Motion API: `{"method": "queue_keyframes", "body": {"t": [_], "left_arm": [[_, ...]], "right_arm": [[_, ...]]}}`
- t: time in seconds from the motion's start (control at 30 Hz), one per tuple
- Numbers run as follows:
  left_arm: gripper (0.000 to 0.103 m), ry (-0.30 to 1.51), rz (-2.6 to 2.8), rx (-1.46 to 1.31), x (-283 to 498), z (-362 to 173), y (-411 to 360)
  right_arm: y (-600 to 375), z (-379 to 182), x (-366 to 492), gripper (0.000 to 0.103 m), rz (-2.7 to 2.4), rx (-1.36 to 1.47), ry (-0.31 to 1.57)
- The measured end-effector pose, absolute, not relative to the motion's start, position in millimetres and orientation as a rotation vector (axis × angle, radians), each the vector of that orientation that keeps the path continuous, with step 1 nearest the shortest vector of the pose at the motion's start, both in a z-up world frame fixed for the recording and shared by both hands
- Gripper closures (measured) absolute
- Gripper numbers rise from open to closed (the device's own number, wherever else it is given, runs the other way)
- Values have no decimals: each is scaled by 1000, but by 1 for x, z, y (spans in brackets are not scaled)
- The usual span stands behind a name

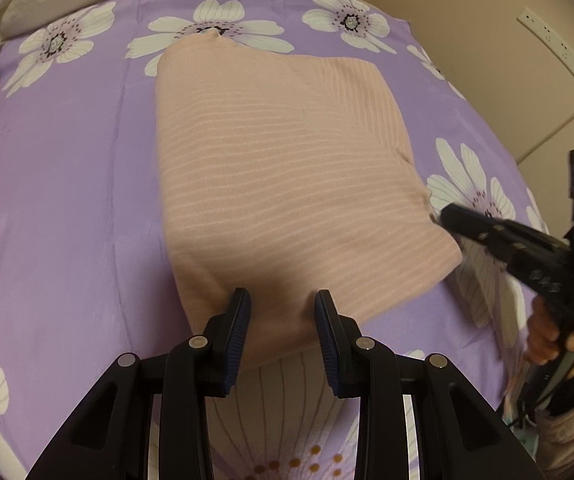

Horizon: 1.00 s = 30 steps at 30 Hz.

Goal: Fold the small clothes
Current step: 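Move both open grippers to the end of the folded bundle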

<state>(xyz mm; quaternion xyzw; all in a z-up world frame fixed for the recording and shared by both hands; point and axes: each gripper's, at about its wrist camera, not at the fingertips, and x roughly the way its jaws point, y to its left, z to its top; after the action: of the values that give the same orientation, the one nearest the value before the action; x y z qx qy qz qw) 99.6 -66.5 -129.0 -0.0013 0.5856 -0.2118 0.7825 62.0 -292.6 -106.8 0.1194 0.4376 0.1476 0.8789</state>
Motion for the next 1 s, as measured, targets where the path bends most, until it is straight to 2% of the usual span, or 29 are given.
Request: {"method": "queue_keyframes", "body": {"t": [0.13, 0.33, 0.37, 0.53, 0.7, 0.83, 0.9, 0.93, 0.97, 1.0], "left_arm": [[72, 1262, -451, 2, 98, -128, -66], [72, 1259, -453, -8, 92, -128, -63], [72, 1260, -454, -11, 91, -129, -63], [72, 1253, -465, -27, 85, -128, -58], [72, 1239, -458, -55, 75, -122, -48], [72, 1228, -427, -75, 67, -117, -39], [59, 1224, -407, -80, 65, -114, -33], [43, 1221, -393, -87, 65, -114, -30], [38, 1218, -387, -99, 66, -113, -28], [38, 1213, -377, -126, 67, -112, -23]], "right_arm": [[-281, -95, 59, 92, 368, 273, 857], [-267, -129, 72, 94, 321, 238, 980], [-268, -133, 72, 96, 317, 249, 985], [-275, -134, 65, 96, 319, 299, 980], [-279, -128, 53, 90, 330, 308, 976], [-283, -121, 43, 79, 343, 328, 956], [-288, -120, 40, 72, 348, 368, 955], [-291, -119, 40, 64, 343, 392, 958], [-294, -119, 40, 58, 339, 412, 962], [-297, -120, 41, 58, 336, 438, 964]]}}
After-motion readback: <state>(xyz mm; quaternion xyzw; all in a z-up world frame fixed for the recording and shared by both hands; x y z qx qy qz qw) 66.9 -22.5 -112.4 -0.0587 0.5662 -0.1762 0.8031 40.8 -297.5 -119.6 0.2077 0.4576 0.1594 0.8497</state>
